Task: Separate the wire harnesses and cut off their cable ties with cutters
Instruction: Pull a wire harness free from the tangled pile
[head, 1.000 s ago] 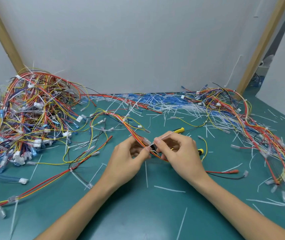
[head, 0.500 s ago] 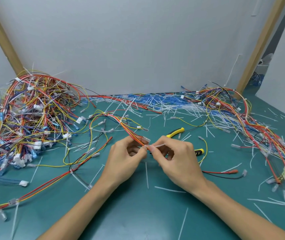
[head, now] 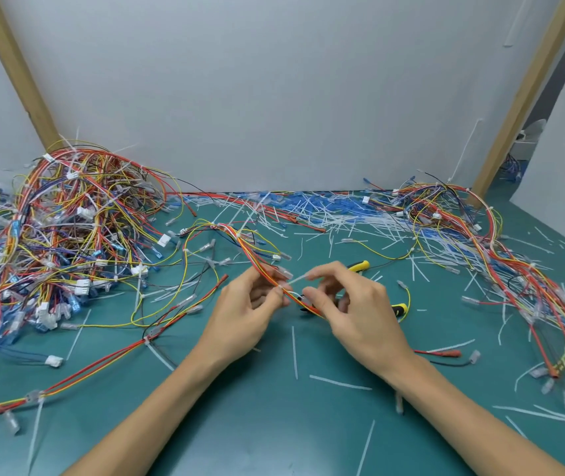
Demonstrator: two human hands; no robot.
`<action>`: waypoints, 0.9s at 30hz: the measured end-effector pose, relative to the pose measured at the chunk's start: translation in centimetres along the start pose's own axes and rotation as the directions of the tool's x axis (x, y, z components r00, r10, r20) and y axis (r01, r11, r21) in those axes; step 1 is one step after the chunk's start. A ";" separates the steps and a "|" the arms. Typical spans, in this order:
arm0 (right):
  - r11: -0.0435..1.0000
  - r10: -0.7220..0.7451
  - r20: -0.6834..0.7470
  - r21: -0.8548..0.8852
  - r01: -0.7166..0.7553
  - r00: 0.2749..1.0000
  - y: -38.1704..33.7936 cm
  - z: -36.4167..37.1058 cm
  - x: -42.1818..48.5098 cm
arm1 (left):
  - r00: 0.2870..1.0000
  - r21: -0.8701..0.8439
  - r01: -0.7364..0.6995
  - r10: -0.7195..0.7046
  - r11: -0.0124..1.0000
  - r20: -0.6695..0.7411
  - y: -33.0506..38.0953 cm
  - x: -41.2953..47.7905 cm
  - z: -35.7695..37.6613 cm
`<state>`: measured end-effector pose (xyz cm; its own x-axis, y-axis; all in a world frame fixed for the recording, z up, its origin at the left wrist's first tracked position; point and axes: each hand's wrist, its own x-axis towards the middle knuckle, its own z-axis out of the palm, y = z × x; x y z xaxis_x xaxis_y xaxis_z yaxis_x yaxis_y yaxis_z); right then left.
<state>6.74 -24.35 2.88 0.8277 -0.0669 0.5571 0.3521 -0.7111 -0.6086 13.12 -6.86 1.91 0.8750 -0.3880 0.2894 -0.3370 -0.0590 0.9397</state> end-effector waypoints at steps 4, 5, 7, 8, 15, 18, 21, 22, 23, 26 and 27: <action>0.996 0.056 0.015 -0.065 -0.055 0.998 0.5 -1.2 0.5 | 1.000 -0.022 0.011 -0.011 1.000 -0.026 0.3 0.4 -1.1; 0.995 0.070 0.030 -0.067 -0.068 0.997 0.5 -1.2 0.5 | 1.000 -0.019 0.009 -0.009 1.000 -0.020 0.4 0.4 -1.3; 0.995 0.093 0.069 -0.050 -0.089 0.993 0.1 -1.0 0.3 | 1.000 -0.017 0.001 -0.001 1.000 -0.008 0.5 0.4 -1.5; 0.996 0.092 0.092 -0.032 -0.089 0.992 -0.1 -0.8 0.1 | 1.000 -0.023 -0.004 0.004 1.000 0.000 0.5 0.4 -1.6; 0.993 0.076 0.330 0.066 -0.103 0.941 -0.6 -0.3 -0.4 | 1.000 -0.136 -0.009 0.010 0.991 0.009 -0.3 0.6 -1.9; 0.980 0.101 0.389 0.120 -0.159 0.916 -0.2 -0.3 -0.3 | 0.998 -0.095 0.003 -0.008 0.995 -0.056 -1.0 1.1 -2.8; 0.986 0.111 0.395 0.071 -0.150 0.912 0.2 -0.1 -0.5 | 0.985 -0.069 0.021 -0.032 0.997 -0.168 -1.6 1.7 -3.5; 0.990 0.113 0.399 0.035 -0.138 0.910 0.3 0.1 -0.6 | 0.977 -0.091 0.030 -0.048 0.995 -0.206 -1.7 1.9 -3.6; 0.992 0.113 0.400 0.005 -0.125 0.909 0.4 0.2 -0.6 | 0.970 -0.118 0.039 -0.066 0.992 -0.234 -1.8 2.0 -3.7; 0.996 0.036 0.419 -0.091 0.003 0.907 0.4 0.3 -0.5 | 0.950 -0.218 0.084 -0.144 0.972 -0.276 -1.7 2.3 -3.5; 0.991 0.009 0.447 -0.123 0.051 0.895 0.3 0.3 -0.5 | 0.946 -0.262 0.092 -0.167 0.961 -0.279 -1.6 2.3 -3.4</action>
<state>6.59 -24.30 2.22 0.9390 0.2461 0.2403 0.3375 -0.7940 -0.5056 16.84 -4.53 1.69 0.9808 -0.0999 0.1678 -0.1520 0.1484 0.9772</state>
